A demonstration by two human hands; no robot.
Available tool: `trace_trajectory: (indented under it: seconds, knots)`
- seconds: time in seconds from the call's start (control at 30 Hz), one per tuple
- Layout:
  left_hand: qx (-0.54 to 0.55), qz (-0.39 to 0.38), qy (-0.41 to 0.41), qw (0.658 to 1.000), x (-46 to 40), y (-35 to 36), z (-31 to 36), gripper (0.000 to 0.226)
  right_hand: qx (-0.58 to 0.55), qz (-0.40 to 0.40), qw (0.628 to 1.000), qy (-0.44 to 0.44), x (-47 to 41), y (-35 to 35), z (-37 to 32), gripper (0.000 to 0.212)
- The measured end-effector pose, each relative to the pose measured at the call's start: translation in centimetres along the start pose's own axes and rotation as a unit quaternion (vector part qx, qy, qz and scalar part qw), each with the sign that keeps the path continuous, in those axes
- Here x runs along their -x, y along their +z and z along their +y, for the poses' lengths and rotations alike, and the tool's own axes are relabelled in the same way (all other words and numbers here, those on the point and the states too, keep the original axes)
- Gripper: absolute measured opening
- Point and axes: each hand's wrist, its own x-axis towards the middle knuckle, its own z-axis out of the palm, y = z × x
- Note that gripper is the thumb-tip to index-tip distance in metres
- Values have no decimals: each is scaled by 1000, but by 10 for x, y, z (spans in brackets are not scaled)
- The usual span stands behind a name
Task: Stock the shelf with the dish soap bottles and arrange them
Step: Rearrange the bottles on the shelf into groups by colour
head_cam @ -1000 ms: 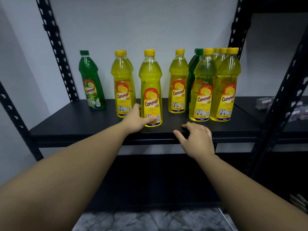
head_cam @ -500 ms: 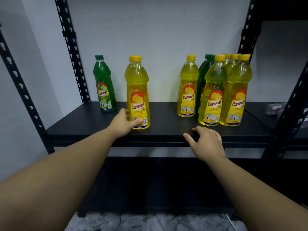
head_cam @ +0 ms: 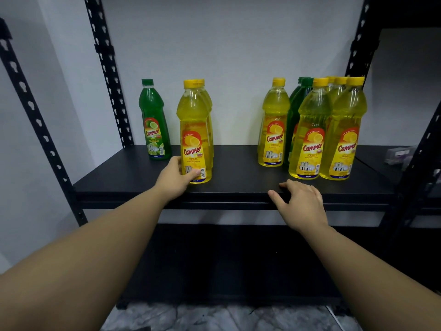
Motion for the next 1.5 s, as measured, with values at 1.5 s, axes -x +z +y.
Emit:
trace_trajectory:
  seconds: [1.5]
  knots:
    - [-57, -93, 35, 993, -103, 171, 74, 94, -57, -124, 989, -52, -71, 1, 11, 44]
